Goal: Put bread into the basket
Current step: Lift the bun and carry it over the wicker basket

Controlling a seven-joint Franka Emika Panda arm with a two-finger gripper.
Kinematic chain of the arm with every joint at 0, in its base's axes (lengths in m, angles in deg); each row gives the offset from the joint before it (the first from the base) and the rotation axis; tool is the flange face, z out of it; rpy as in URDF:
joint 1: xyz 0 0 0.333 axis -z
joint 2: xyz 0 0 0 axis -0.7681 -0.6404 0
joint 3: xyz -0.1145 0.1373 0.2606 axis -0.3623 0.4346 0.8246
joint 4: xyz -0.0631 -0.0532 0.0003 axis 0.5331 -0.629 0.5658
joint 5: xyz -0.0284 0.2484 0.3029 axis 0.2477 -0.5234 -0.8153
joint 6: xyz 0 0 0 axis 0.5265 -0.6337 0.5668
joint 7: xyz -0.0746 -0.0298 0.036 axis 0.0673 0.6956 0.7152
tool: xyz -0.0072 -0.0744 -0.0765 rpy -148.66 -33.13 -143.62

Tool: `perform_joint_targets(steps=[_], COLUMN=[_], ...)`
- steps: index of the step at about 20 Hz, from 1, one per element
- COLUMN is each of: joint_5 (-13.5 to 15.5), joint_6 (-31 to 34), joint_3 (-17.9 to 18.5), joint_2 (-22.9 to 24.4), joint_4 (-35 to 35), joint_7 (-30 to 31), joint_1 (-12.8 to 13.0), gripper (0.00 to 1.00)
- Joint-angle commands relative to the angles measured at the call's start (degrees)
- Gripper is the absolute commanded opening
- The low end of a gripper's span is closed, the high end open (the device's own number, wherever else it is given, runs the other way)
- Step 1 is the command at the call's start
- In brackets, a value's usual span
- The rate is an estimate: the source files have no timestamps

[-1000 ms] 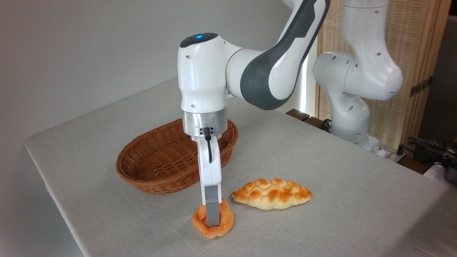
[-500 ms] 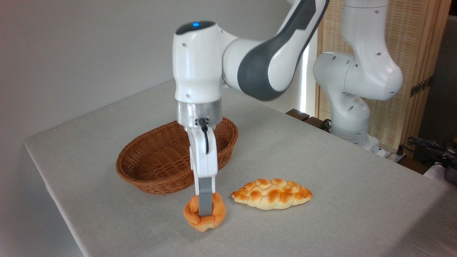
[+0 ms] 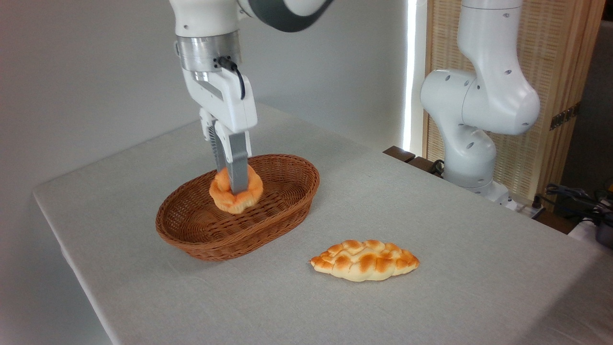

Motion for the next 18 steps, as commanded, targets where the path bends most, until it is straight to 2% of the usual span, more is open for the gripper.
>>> perform_joint_targets(steps=[1,5,7,8,9,11,12,13,18], joint_5=[0.3,0.3,-0.1,-0.8,-2.4,-7.1,-8.9,-9.5,-9.5], joint_6=[-1.8,-7.7,-10.6,-11.7,-12.1,-12.1,-12.0,-12.1,-12.1], joint_3=[-6.1,-8.6,-9.8,-9.8,-9.8,-9.8,-9.8,-9.8,-10.0], joint_2=[-3.8,-7.5,-9.7,-10.7,-11.3,-12.2,-12.6,-12.7,-12.8], joint_4=[-1.1,-1.1,-0.9,-0.6,-0.5,-0.4,0.1,0.2,0.1], joint_7=[13.4,18.2,18.8,18.8,18.7,18.6,18.6,18.7,18.7], joint_1=[-0.2,-0.2,-0.2,-0.2,-0.2,-0.2,-0.2,-0.2,-0.2], gripper=[0.41,0.48,0.63,0.74,0.84,0.9,0.97,1.0,1.0])
